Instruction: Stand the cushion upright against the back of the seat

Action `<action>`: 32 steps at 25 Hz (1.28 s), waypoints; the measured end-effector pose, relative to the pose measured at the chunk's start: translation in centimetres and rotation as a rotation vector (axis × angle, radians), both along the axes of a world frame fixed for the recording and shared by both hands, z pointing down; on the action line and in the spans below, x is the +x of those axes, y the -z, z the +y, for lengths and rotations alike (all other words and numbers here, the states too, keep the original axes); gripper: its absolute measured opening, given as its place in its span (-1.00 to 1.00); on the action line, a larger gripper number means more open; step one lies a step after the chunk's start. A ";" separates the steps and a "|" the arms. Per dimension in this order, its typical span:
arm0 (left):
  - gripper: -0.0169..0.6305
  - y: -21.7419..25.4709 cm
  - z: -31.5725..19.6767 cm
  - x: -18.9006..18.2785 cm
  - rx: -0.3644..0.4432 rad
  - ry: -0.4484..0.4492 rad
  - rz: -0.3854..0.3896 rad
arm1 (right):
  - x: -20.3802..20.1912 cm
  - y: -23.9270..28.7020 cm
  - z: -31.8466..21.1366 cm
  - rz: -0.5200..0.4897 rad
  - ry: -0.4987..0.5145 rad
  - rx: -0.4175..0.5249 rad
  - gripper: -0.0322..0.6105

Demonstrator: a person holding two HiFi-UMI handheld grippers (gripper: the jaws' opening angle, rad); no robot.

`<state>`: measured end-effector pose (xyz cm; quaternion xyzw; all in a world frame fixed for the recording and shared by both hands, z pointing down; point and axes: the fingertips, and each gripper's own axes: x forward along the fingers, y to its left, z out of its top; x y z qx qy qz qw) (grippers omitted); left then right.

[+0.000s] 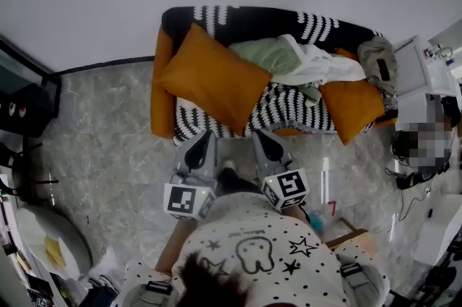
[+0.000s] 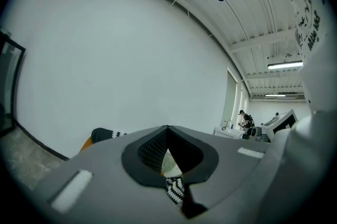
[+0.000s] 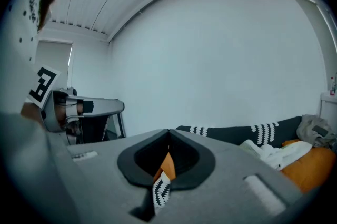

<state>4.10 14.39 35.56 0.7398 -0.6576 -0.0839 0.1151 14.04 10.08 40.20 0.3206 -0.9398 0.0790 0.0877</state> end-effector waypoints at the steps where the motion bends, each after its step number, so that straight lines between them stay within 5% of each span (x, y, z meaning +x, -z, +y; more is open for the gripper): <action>1: -0.96 -0.3 -0.6 0.3 -0.002 0.003 0.002 | 0.2 -0.1 -0.6 -0.003 0.004 -0.002 -0.90; 15: -0.96 -1.0 -2.5 -1.1 -0.022 0.130 0.024 | 0.1 -0.1 -3.8 -0.029 0.057 -0.001 -0.90; 32: -0.96 1.2 -9.3 -6.9 -0.020 0.041 0.022 | -3.7 1.4 -10.0 -0.025 -0.077 -0.001 -0.90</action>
